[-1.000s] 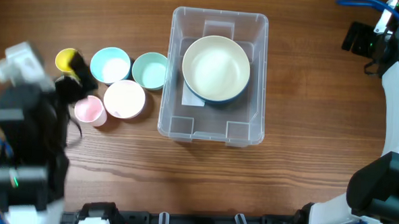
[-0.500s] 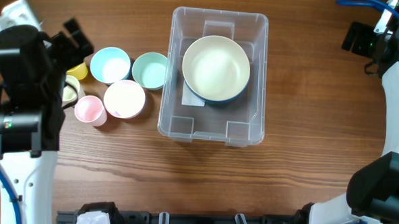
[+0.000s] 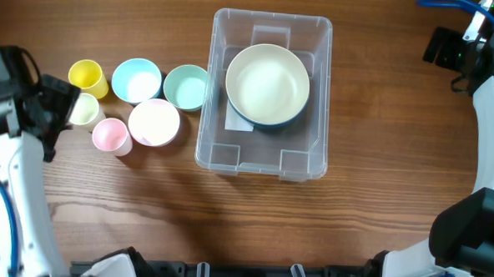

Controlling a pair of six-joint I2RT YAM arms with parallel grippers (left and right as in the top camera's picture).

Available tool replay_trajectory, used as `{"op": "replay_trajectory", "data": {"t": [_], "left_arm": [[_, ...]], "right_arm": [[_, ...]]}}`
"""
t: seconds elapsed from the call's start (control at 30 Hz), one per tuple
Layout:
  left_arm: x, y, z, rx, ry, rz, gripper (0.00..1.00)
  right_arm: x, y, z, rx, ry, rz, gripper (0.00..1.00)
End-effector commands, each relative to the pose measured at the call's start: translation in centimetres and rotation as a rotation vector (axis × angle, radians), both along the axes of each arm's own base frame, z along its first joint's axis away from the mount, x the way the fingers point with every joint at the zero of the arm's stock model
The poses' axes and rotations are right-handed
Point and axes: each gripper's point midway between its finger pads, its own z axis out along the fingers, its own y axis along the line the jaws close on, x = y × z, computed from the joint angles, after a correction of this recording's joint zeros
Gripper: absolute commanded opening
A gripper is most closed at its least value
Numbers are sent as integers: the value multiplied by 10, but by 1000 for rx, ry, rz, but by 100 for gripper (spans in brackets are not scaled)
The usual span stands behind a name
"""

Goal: Pack container
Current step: 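Move the left gripper down toward the pink cup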

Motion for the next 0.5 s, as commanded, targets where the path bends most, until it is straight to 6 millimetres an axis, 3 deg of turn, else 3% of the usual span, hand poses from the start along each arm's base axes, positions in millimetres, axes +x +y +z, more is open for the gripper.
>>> {"op": "replay_trajectory", "data": {"t": [0.0,0.23,0.37,0.47], "left_arm": [[3,-4,-26,-83,84,21,97],[-5,-11,-71,-180,273,18,93],[0,-15,-84,-221,295,11,90],[-1,-16,-90,-233,318,10,82]], "right_arm": [[0,4,-5,5,9,11,100],[0,4,-5,4,9,12,100],[0,4,-5,5,9,12,100],[0,4,-5,4,9,11,100]]}}
